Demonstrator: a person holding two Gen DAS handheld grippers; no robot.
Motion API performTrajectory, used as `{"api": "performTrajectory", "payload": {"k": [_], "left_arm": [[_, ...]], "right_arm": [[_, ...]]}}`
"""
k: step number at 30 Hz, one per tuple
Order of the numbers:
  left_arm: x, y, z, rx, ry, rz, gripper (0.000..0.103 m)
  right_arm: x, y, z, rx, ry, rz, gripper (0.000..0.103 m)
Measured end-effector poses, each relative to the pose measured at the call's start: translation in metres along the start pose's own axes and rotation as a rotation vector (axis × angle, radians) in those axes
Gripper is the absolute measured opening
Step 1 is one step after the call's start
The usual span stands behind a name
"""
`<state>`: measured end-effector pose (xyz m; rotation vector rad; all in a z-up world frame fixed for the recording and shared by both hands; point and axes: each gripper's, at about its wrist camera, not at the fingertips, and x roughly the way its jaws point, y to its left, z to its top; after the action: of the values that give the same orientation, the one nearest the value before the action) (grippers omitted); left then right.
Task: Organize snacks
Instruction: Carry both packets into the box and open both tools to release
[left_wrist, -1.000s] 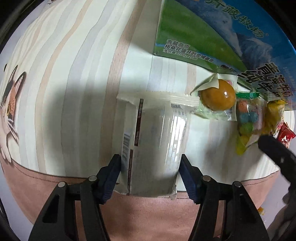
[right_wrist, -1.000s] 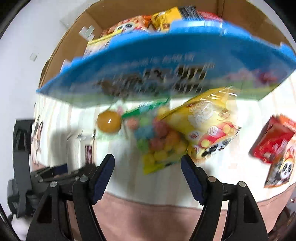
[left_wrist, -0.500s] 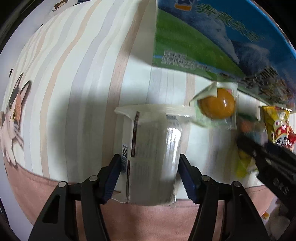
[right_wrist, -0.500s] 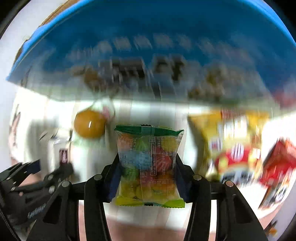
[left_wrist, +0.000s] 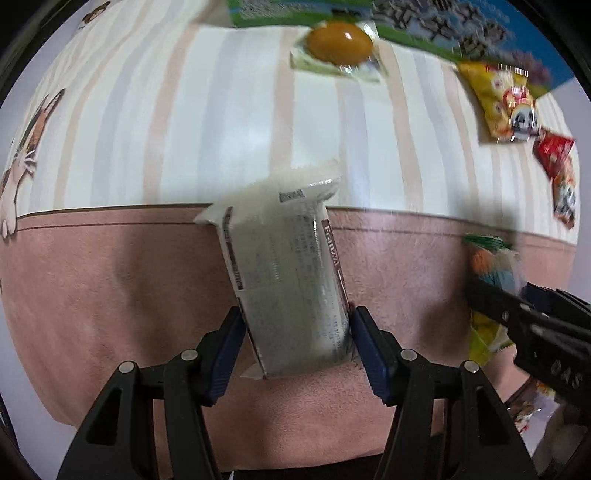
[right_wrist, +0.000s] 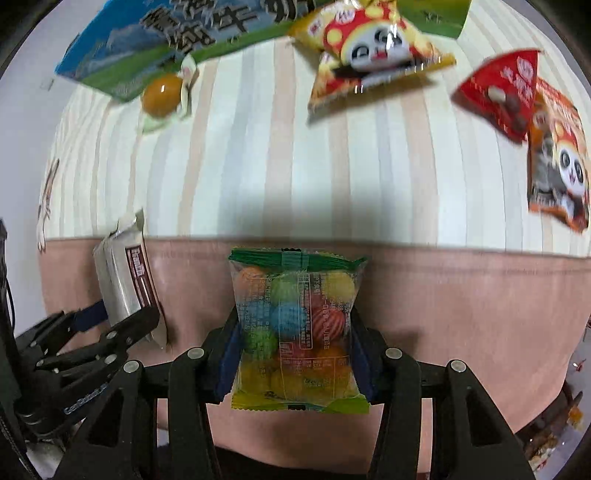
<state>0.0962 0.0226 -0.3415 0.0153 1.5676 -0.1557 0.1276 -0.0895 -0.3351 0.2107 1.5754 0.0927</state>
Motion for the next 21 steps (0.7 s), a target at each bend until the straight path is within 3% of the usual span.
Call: {"api": "performTrajectory", "payload": {"k": [5,11,12,17,21], "left_arm": [[0.025,0.0,0.004,-0.014,0.029,0.009,0.063],[0.031,0.016,0.007,-0.052,0.029,-0.013,0.061],[0.028,0.015,0.009,-0.055,0.025,-0.01,0.061],[0.013,0.007,0.011,-0.044,-0.013,0.011,0.06],[-0.018,0.004,0.004,-0.023,-0.04,-0.012,0.06]], "right_arm": [[-0.001,-0.014,-0.006,0.054,0.023,0.047,0.058],[-0.007,-0.045,-0.022,0.065,0.039,0.061,0.06],[0.007,-0.046,-0.035,0.064,0.033,0.054,0.06],[0.014,-0.021,-0.031,0.021,-0.008,0.002,0.052],[0.005,-0.014,-0.034,0.024,-0.034,0.031,0.051]]}}
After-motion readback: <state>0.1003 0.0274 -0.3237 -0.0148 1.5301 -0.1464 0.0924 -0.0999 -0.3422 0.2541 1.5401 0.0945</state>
